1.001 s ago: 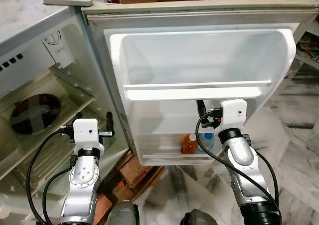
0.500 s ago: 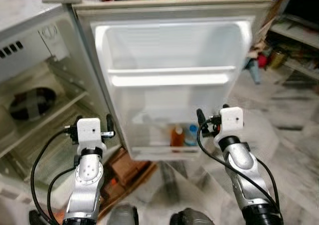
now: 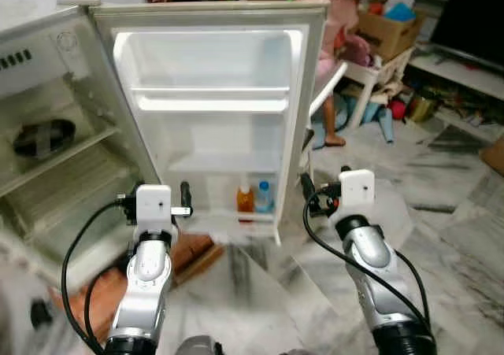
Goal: Restocking fridge
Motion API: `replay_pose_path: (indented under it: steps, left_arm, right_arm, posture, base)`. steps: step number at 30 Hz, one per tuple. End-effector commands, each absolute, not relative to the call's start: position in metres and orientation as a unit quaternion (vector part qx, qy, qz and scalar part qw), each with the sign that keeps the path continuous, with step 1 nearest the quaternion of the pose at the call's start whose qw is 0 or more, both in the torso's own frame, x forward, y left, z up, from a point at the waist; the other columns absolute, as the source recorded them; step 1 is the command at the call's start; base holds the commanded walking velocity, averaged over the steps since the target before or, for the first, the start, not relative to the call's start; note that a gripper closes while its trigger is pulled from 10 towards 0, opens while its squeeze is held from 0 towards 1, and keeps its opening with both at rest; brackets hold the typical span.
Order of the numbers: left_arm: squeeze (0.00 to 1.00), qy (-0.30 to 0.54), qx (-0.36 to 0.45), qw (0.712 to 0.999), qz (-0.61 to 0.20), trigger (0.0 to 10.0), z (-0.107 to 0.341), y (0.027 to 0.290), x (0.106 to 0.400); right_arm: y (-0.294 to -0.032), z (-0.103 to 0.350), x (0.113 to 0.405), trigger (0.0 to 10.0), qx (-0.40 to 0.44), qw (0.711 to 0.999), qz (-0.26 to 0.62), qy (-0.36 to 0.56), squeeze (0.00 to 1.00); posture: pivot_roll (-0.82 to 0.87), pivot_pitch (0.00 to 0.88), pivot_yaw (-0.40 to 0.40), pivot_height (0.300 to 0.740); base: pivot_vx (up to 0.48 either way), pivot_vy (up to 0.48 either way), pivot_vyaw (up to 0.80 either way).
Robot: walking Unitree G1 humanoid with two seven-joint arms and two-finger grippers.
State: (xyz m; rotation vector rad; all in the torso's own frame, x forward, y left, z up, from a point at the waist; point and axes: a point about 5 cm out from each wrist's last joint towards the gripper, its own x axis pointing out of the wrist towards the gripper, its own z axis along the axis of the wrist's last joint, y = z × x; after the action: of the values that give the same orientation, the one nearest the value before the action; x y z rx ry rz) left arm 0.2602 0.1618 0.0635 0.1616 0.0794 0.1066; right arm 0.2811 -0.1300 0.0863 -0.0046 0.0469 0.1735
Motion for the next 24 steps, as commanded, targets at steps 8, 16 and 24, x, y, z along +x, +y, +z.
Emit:
replay_pose_path:
  steps: [8, 16, 24]
  left_arm:
    - [0.0, 0.032, 0.085, 0.995, 0.045, 10.0, 0.066, 0.161, 0.264]
    - [0.0, 0.033, 0.087, 0.995, 0.046, 10.0, 0.065, 0.161, 0.264]
    - [0.0, 0.038, 0.093, 0.994, 0.048, 10.0, 0.063, 0.162, 0.263]
  right_arm:
    - [-0.132, 0.092, 0.29, 10.0, 0.008, 0.996, 0.083, 0.014, 0.0]
    - [-0.126, 0.095, 0.291, 10.0, -0.001, 0.994, 0.105, 0.003, 0.0]
    - [-0.122, 0.095, 0.289, 10.0, -0.017, 0.993, 0.12, -0.005, 0.0]
  posture:
    - [0.06, 0.033, 0.018, 0.74]
    - [0.05, 0.033, 0.02, 0.74]
    - [0.05, 0.046, 0.019, 0.74]
  base:
    - [0.0, -0.415, 0.6]
    - [0.0, -0.48, 0.0]
    - [0.0, -0.44, 0.5]
